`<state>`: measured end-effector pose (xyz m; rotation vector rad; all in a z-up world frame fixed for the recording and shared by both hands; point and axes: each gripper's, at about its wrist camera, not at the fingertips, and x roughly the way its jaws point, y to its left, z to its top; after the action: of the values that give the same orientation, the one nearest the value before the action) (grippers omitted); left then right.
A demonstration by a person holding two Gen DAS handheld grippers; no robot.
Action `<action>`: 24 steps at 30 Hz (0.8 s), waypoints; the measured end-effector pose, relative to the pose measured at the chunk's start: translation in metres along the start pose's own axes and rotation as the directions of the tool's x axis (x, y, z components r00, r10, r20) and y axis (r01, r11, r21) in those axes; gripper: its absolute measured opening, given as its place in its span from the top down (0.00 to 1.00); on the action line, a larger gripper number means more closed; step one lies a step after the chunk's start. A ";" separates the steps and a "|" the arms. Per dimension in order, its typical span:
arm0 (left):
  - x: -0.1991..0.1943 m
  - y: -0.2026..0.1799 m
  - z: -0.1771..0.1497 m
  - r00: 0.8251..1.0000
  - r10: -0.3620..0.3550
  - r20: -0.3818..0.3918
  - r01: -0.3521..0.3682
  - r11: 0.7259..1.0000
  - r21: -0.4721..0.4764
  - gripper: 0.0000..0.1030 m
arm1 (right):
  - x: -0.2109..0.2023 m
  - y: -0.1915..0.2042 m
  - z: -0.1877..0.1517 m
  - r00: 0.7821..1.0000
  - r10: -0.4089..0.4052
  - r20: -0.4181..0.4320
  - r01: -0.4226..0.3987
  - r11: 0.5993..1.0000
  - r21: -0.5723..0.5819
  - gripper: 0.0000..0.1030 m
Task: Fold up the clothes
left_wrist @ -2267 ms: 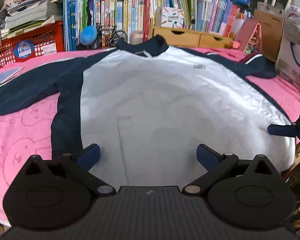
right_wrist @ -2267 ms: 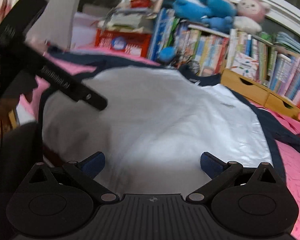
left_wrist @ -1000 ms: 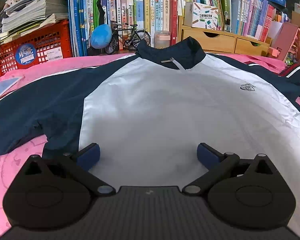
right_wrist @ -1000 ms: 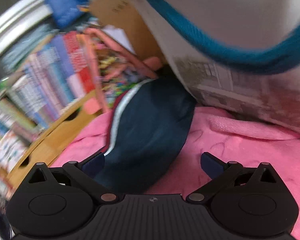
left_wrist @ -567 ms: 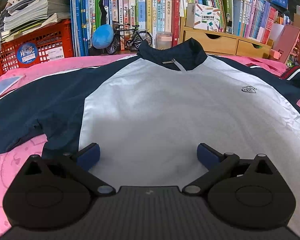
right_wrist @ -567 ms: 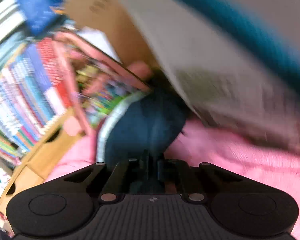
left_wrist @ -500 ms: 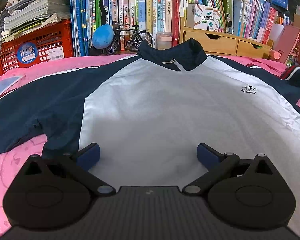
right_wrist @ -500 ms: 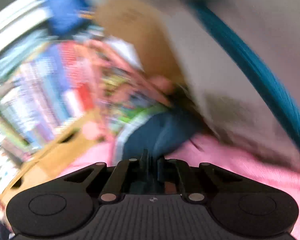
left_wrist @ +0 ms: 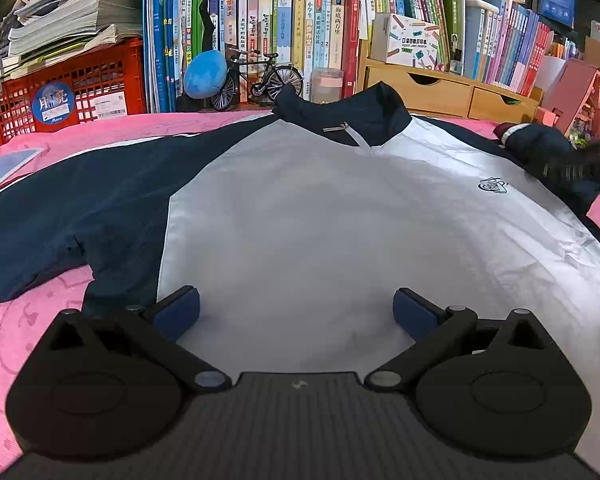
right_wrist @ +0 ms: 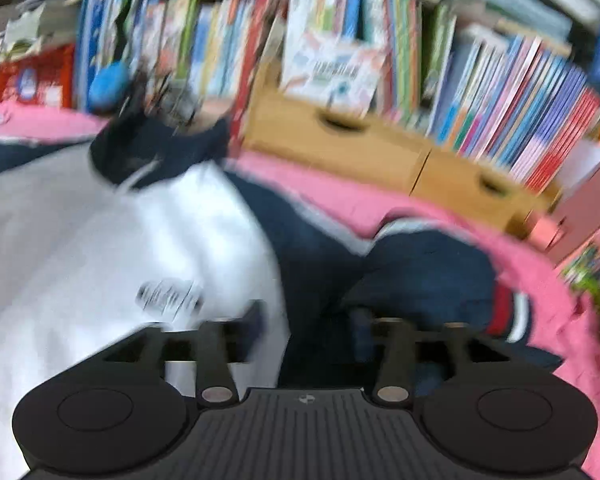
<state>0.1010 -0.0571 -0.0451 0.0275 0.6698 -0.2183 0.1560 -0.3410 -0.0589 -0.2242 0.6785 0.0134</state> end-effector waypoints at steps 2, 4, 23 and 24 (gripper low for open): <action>0.000 0.000 0.000 1.000 -0.001 0.001 0.001 1.000 -0.002 0.00 | -0.017 -0.013 -0.007 0.997 0.054 0.063 -0.059 0.995 0.075 0.17; 0.000 0.000 0.000 1.000 -0.001 0.002 0.001 1.000 -0.004 0.00 | -0.040 -0.041 -0.015 0.980 0.107 0.167 -0.141 0.969 0.204 0.06; 0.001 -0.002 0.001 1.000 0.008 -0.001 -0.008 1.000 0.001 0.00 | -0.009 -0.174 0.001 0.971 -0.234 0.051 0.139 0.721 0.679 0.71; 0.001 -0.002 0.001 1.000 0.008 -0.001 -0.008 1.000 0.000 0.00 | -0.023 -0.175 0.007 0.946 -0.317 0.072 0.209 0.763 0.612 0.71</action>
<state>0.1020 -0.0594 -0.0449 0.0305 0.6707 -0.2110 0.1575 -0.5094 -0.0044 0.2974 0.4427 -0.4504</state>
